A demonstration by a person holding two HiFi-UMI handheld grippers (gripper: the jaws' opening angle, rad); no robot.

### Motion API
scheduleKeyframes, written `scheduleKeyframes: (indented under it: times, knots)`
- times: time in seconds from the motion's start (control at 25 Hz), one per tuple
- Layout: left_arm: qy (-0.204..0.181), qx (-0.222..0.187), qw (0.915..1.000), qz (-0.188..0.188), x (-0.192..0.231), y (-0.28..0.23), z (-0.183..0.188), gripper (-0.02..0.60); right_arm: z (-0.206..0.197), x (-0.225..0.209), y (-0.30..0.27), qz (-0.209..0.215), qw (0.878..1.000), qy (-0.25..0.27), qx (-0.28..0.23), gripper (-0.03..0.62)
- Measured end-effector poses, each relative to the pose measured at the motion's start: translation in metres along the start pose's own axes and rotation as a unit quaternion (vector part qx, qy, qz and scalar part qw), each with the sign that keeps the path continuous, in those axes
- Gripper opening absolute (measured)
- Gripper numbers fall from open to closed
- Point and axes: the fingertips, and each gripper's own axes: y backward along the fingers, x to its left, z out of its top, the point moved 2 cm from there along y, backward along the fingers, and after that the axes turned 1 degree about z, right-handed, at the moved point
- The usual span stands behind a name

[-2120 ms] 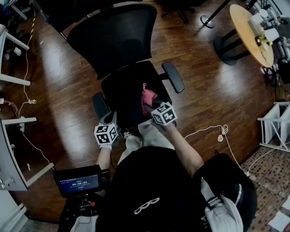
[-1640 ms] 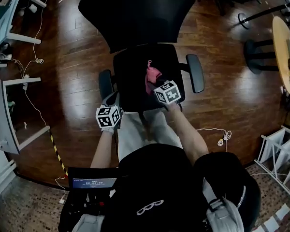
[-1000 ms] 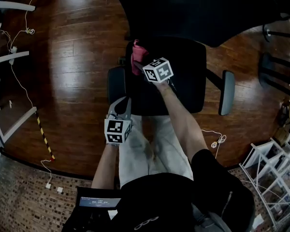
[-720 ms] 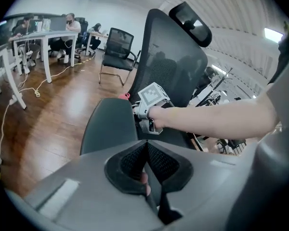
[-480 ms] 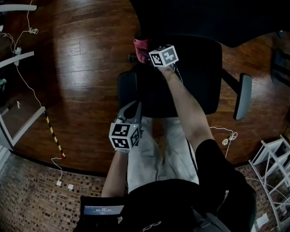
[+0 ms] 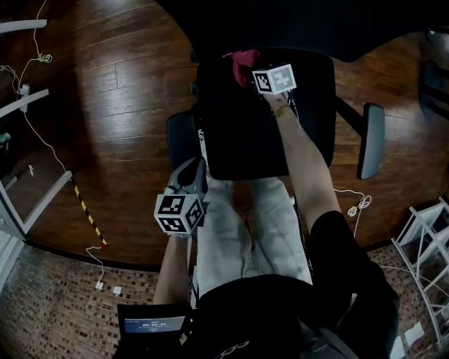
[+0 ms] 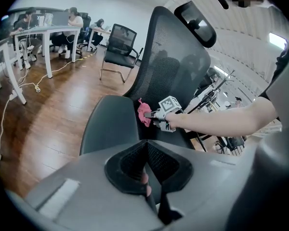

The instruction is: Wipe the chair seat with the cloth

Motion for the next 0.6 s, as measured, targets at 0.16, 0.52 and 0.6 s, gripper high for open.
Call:
scheduleKeyframes:
  times: [0.16, 0.52, 0.6]
  knots:
    - [0.001, 0.000, 1.0000, -0.001, 0.001, 0.002, 0.000, -0.006, -0.012, -0.044, 0.035, -0.042, 0.999, -0.008, -0.002, 0.069]
    - [0.000, 0.002, 1.0000, 0.001, 0.000, 0.001, 0.000, -0.006, -0.033, -0.145, 0.123, -0.175, 0.983, -0.048, -0.002, 0.069]
    - [0.000, 0.002, 1.0000, -0.001, 0.001, 0.001, 0.001, -0.006, -0.036, -0.165, 0.144, -0.216, 0.975, -0.055, 0.002, 0.067]
